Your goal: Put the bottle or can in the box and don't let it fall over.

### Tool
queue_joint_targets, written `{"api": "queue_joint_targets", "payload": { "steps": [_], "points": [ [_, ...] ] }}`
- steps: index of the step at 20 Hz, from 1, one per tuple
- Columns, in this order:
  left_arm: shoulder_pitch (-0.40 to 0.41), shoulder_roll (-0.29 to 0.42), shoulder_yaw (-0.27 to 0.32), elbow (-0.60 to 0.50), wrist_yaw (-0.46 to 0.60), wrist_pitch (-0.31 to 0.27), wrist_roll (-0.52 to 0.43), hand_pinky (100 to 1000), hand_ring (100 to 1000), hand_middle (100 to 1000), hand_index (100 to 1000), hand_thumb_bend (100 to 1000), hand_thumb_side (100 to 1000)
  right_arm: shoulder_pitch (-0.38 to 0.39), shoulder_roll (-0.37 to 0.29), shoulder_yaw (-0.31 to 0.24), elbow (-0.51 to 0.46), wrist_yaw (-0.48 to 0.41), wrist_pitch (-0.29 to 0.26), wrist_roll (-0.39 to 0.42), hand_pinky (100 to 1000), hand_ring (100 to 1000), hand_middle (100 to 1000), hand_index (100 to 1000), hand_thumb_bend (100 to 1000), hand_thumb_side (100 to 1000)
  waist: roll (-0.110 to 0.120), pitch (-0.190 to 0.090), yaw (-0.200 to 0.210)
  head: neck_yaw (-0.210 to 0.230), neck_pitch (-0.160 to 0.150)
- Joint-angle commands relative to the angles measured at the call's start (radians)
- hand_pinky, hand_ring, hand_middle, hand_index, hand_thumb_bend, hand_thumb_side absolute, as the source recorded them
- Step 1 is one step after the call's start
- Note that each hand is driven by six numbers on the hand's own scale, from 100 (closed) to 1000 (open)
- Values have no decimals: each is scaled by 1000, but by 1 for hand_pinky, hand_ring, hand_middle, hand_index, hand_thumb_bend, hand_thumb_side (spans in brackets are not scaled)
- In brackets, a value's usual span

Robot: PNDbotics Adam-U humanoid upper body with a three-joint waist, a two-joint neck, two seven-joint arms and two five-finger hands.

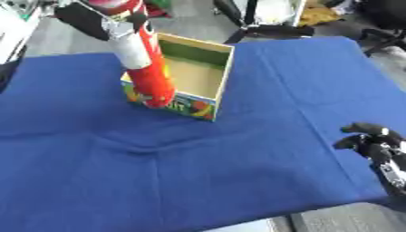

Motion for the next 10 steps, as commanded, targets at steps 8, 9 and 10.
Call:
{"api": "queue_joint_targets", "payload": {
  "steps": [8,9,10],
  "points": [
    [-26,-62,45,200,-271,9,322,408,566,583,911,100,246,-34,-9,12,-12,-23,4,17,735,672,751,824,100,499,1,1,-41,17,-27],
    [-24,-63,41,210,-303,4,322,793,825,817,983,100,225,-35,-9,11,-12,-23,5,17,735,672,751,823,100,499,2,2,-42,17,-28],
    [-21,-62,36,216,-333,-7,311,876,889,869,1000,100,227,-36,-9,10,-12,-23,5,17,735,672,751,823,100,499,3,2,-42,16,-27]
  ]
}}
